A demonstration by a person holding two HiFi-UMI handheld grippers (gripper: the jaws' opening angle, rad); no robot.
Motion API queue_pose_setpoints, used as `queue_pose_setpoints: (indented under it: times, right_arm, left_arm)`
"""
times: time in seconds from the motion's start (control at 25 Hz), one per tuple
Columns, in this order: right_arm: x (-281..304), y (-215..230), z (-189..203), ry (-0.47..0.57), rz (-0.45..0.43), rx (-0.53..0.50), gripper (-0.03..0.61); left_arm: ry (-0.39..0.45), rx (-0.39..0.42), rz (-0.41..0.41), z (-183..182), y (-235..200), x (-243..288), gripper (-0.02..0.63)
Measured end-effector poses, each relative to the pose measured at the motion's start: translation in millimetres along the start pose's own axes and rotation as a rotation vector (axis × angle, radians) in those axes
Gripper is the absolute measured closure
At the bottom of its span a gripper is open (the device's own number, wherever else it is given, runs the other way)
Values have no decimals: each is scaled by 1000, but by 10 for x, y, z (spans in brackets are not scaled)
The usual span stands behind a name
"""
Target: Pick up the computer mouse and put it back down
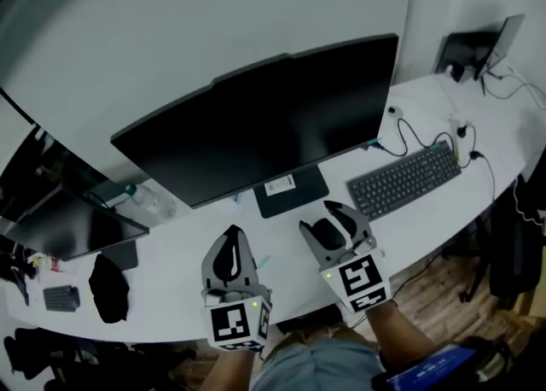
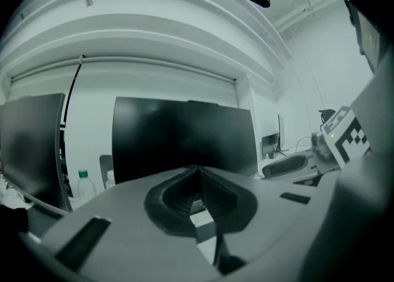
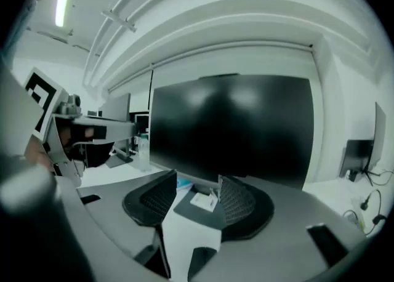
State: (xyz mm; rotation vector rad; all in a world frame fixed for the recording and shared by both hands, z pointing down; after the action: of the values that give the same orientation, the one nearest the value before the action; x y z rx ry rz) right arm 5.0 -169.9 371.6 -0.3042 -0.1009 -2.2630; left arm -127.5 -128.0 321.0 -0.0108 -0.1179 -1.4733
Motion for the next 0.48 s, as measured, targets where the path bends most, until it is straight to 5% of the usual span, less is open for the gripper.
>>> queue_pose_setpoints:
  times: [0.28, 0.48]
  right_arm:
    - [-274, -113, -833, 218, 41, -107, 557]
    - [-337, -261, -1085, 273, 45, -142, 563]
  left_arm:
    - [160, -40, -8, -710, -86, -212, 606]
    - [217, -34, -9, -922, -142, -308, 606]
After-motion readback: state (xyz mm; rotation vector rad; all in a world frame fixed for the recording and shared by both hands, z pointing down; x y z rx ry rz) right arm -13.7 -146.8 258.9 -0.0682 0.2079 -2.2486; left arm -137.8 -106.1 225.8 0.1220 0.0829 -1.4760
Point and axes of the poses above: the fingertips, and each gripper's own axes: x forward along the fingers, y to its right, z out of its underside, the point moved 1 cm from there along -x, backward along the fingers, and after that the axes turned 1 degree about x, right-handed, at the moved point
